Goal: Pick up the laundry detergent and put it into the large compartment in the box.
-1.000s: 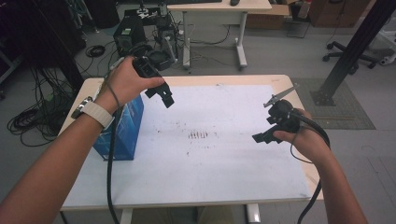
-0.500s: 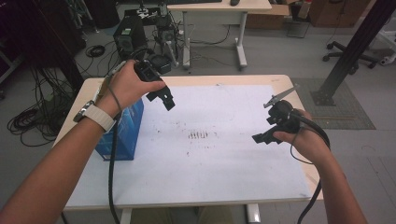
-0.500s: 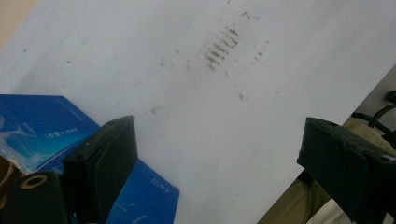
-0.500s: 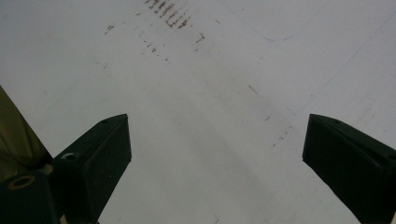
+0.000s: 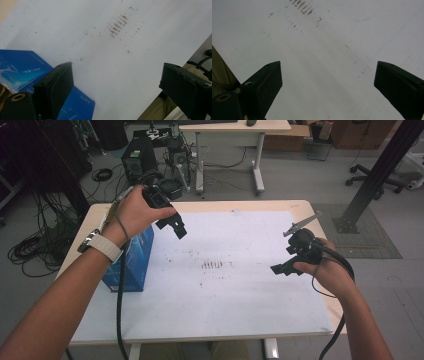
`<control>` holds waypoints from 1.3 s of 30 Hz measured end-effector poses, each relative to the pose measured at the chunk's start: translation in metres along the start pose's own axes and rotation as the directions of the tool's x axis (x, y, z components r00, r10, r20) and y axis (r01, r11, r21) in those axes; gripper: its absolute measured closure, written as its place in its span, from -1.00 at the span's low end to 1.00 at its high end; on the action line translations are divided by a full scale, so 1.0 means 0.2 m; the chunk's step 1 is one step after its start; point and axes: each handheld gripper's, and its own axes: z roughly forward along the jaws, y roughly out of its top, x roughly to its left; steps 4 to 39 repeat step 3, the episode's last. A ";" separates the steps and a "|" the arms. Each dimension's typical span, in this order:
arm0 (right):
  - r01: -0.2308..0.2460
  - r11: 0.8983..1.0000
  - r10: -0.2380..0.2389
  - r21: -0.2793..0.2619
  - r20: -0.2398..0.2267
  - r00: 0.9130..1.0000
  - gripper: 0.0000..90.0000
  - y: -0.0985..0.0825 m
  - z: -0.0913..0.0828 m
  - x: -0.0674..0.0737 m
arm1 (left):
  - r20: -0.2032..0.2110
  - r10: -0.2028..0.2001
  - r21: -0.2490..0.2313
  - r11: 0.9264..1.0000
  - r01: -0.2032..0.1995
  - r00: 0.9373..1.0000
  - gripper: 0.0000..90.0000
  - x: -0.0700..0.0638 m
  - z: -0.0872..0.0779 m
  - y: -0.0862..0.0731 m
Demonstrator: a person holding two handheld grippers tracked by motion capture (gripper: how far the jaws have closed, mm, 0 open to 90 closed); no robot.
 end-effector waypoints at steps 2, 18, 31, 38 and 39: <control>0.000 1.000 0.000 -0.001 0.000 1.000 -0.82 0.00 0.00 0.00 | 0.000 -0.002 0.001 1.000 0.002 1.000 -0.74 0.00 0.00 0.00; 0.001 1.000 -0.001 -0.001 0.000 1.000 -0.82 0.00 0.00 0.00 | -0.001 -0.004 -0.001 1.000 0.004 1.000 -0.74 0.00 0.00 0.00; 0.001 1.000 -0.001 -0.001 0.000 1.000 -0.82 0.00 0.00 0.00 | -0.001 -0.004 -0.001 1.000 0.004 1.000 -0.74 0.00 0.00 0.00; 0.001 1.000 -0.001 -0.001 0.000 1.000 -0.82 0.00 0.00 0.00 | -0.001 -0.004 -0.001 1.000 0.004 1.000 -0.74 0.00 0.00 0.00; 0.001 1.000 -0.001 -0.001 0.000 1.000 -0.82 0.00 0.00 0.00 | -0.001 -0.004 -0.001 1.000 0.004 1.000 -0.74 0.00 0.00 0.00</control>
